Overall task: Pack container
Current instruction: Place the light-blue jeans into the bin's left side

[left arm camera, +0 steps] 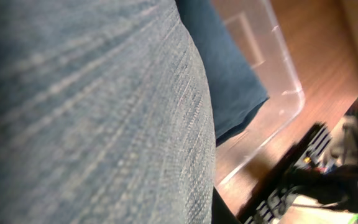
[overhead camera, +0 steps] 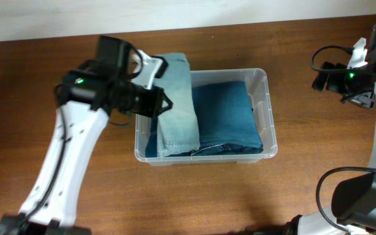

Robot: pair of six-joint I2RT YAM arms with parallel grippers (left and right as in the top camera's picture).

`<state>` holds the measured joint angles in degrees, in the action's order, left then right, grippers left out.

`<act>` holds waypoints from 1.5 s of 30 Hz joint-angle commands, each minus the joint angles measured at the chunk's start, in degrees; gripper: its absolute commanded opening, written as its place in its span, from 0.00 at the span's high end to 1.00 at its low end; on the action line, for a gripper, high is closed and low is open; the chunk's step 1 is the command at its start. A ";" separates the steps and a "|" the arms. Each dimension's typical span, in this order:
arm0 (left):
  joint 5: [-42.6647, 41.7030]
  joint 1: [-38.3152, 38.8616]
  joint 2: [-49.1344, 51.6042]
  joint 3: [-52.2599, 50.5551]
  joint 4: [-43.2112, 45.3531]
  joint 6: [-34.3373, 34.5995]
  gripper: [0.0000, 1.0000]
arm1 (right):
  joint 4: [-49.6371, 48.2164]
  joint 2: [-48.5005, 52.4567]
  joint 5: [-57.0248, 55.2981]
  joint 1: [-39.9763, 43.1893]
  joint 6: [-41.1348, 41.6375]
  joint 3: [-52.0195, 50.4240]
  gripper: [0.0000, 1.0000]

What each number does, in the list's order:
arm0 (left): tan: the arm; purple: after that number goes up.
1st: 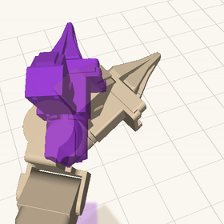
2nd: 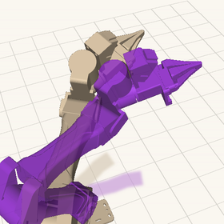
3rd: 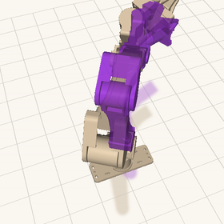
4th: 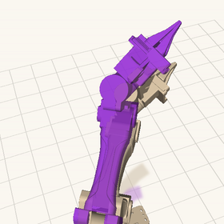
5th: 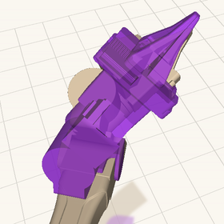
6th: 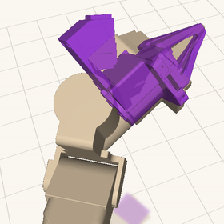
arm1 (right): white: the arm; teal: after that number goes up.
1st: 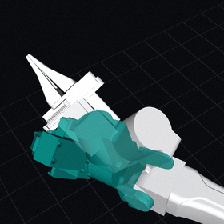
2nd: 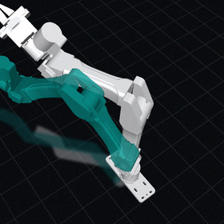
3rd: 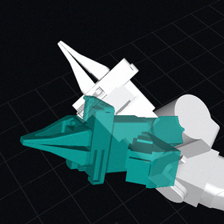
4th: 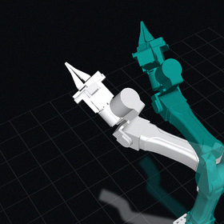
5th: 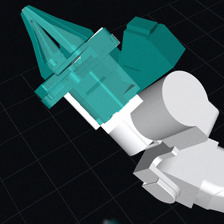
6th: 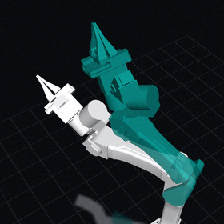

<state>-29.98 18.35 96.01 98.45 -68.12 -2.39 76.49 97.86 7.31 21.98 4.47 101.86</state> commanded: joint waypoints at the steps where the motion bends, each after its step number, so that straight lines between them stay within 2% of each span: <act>1: -0.59 0.24 3.06 0.02 0.79 -5.03 1.00 | 0.07 -0.42 -0.48 -0.20 0.04 -0.31 0.02; 4: -0.04 0.24 5.55 0.02 0.76 -4.98 1.00 | 0.07 -0.42 -0.50 -0.20 0.04 -0.31 0.02; 6: 3.76 0.24 7.13 0.02 0.31 -4.76 0.99 | 0.07 -0.42 -0.50 -0.20 0.04 -0.31 0.02; 8: 10.69 0.24 8.59 0.02 -1.38 -3.45 0.99 | 0.09 -0.42 -0.50 -0.20 0.04 -0.31 0.02; 13: 30.03 0.24 9.81 0.11 -4.59 -3.45 0.89 | 0.26 -0.42 -0.50 -0.20 0.04 -0.31 0.01; 16: 32.41 0.24 9.62 2.03 -4.55 -3.50 0.77 | 0.24 -0.42 -0.50 -0.20 0.04 -0.31 0.02; 18: 33.64 0.24 9.57 4.00 -4.57 -3.52 0.59 | 0.24 -0.39 -0.50 -0.20 0.04 -0.31 0.02; 20: 34.82 0.24 9.46 7.54 -4.57 -3.56 0.55 | 0.26 -0.37 -0.50 -0.20 0.04 -0.31 0.01; 21: 34.80 0.24 9.46 8.70 -4.50 -3.54 0.48 | 0.26 -0.37 -0.50 -0.20 0.04 -0.31 0.02; 22: 34.80 0.24 9.46 9.86 -4.22 -3.54 0.34 | 0.24 -0.37 -0.50 -0.20 0.04 -0.31 0.02; 23: 34.80 0.24 9.46 10.86 -3.89 -3.54 0.28 | 0.24 -0.37 -0.52 -0.20 0.02 -0.31 0.02; 24: 34.77 0.26 9.46 11.80 -3.52 -3.54 0.27 | 0.24 -0.37 -0.52 -0.20 0.02 -0.31 0.01; 27: 34.73 0.24 9.46 13.62 -3.02 -3.50 0.28 | 0.24 -0.31 -0.52 -0.20 0.02 -0.33 0.02; 28: 34.56 0.24 9.46 13.84 -2.78 -3.48 0.35 | 0.22 -0.24 -0.52 -0.20 0.04 -0.33 0.02; 29: 34.10 0.24 9.46 13.84 -2.58 -3.48 0.45 | 0.22 -0.20 -0.52 -0.20 0.02 -0.33 0.02; 32: 30.71 0.24 9.92 13.73 -2.23 -3.48 0.90 | 0.22 -0.04 -0.52 -0.20 0.04 -0.35 0.02; 33: 30.01 0.24 10.19 13.64 -2.19 -3.48 0.99 | 0.22 -0.04 -0.52 -0.20 0.04 -0.35 0.02; 45: 27.58 0.39 17.55 12.90 -2.60 -3.21 1.00 | 0.22 -0.04 -0.52 -0.20 0.04 -0.35 0.01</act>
<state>-1.04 18.63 111.22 111.28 -70.52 -5.56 76.58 97.89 7.31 21.98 4.51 101.86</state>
